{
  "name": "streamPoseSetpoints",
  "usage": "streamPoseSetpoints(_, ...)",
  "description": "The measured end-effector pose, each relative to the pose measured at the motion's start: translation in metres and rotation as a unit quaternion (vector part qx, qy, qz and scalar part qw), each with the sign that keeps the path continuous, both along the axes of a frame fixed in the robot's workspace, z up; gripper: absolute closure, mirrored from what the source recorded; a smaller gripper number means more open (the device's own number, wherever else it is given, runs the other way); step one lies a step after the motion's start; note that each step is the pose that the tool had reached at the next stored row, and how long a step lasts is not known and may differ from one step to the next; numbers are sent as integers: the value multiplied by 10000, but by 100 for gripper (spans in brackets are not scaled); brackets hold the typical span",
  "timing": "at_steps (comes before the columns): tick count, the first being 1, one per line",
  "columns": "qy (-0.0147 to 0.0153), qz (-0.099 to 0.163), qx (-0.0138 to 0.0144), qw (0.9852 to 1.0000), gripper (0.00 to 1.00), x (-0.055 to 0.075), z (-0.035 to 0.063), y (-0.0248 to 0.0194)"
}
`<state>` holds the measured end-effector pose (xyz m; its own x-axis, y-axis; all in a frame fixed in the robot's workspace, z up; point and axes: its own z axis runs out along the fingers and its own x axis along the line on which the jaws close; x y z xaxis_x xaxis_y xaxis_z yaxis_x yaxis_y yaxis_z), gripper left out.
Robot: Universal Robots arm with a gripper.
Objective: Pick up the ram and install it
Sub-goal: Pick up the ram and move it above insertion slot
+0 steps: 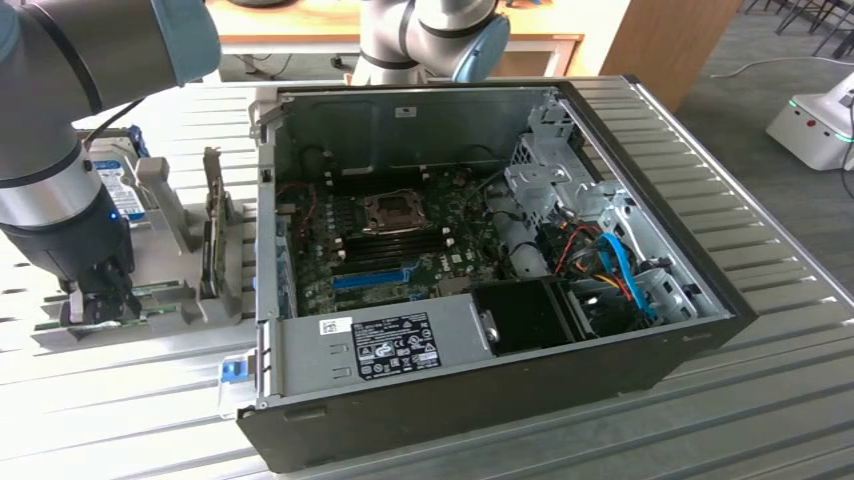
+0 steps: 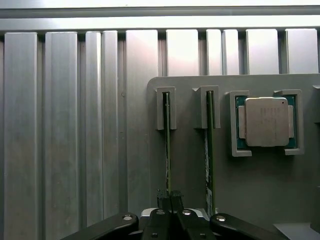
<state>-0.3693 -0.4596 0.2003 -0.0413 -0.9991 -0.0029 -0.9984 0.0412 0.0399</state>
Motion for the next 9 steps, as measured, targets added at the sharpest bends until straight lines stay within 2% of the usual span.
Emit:
streamPoseSetpoints(2, -10, -1, 13, 10000, 88, -1, 1, 0)
streamPoseSetpoints(4, -25, -2, 39, 10000, 88, -2, 1, 1)
streamPoseSetpoints(9, -28, 0, 46, 10000, 88, 0, -1, 0)
